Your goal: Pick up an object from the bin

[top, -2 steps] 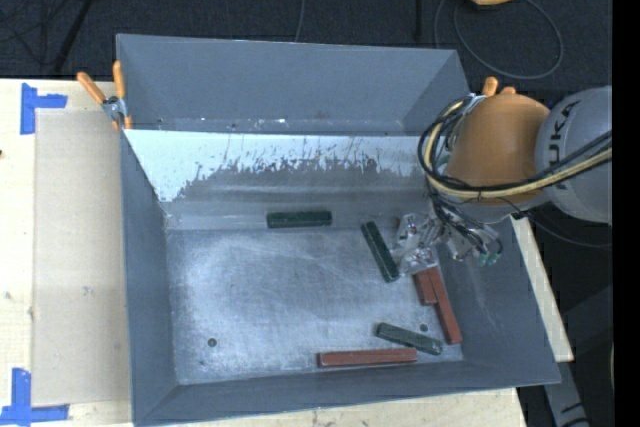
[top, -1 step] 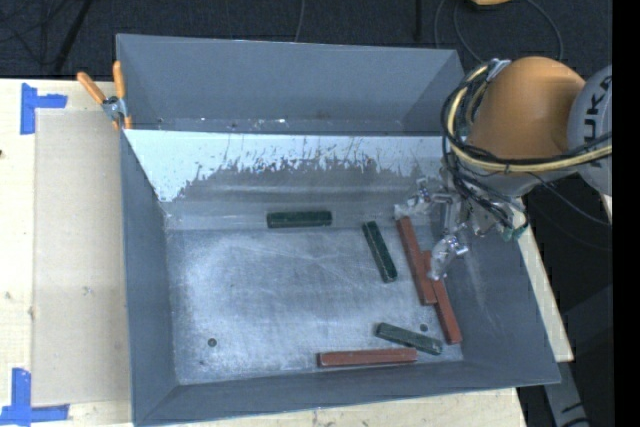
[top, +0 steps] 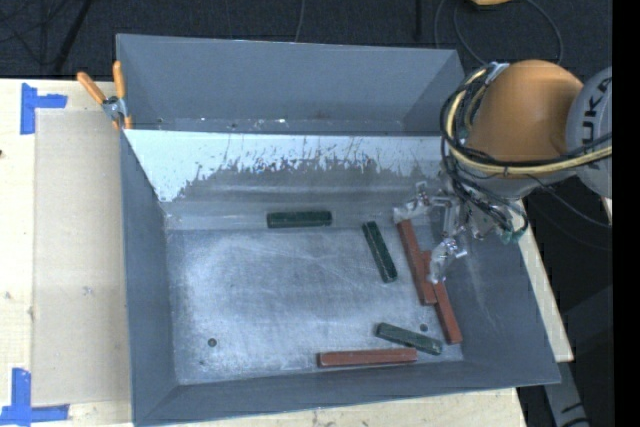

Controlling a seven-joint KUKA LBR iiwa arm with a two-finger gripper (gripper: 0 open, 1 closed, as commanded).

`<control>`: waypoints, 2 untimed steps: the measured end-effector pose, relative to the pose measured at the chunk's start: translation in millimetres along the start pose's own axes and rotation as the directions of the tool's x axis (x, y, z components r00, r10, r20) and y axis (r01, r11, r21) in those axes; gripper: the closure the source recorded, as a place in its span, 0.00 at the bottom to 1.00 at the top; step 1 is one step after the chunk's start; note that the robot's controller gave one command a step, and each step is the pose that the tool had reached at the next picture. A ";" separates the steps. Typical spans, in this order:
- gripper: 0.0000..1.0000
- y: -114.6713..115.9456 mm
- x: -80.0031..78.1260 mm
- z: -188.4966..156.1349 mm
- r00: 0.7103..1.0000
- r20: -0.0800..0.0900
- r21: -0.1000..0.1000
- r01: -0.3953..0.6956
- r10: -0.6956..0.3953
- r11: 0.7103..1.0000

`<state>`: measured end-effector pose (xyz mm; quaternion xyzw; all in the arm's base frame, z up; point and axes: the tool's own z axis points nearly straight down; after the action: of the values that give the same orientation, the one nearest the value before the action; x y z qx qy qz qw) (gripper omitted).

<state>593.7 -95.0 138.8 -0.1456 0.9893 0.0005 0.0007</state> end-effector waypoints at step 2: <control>0.00 26.8 -26.1 63.0 0.910 0.001 0.001 0.414 -0.414 0.910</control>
Offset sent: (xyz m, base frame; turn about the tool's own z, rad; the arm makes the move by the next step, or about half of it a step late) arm 0.0222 0.0368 -0.0688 -0.4340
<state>611.1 -61.8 75.9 -0.3519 0.9360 0.0003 0.0015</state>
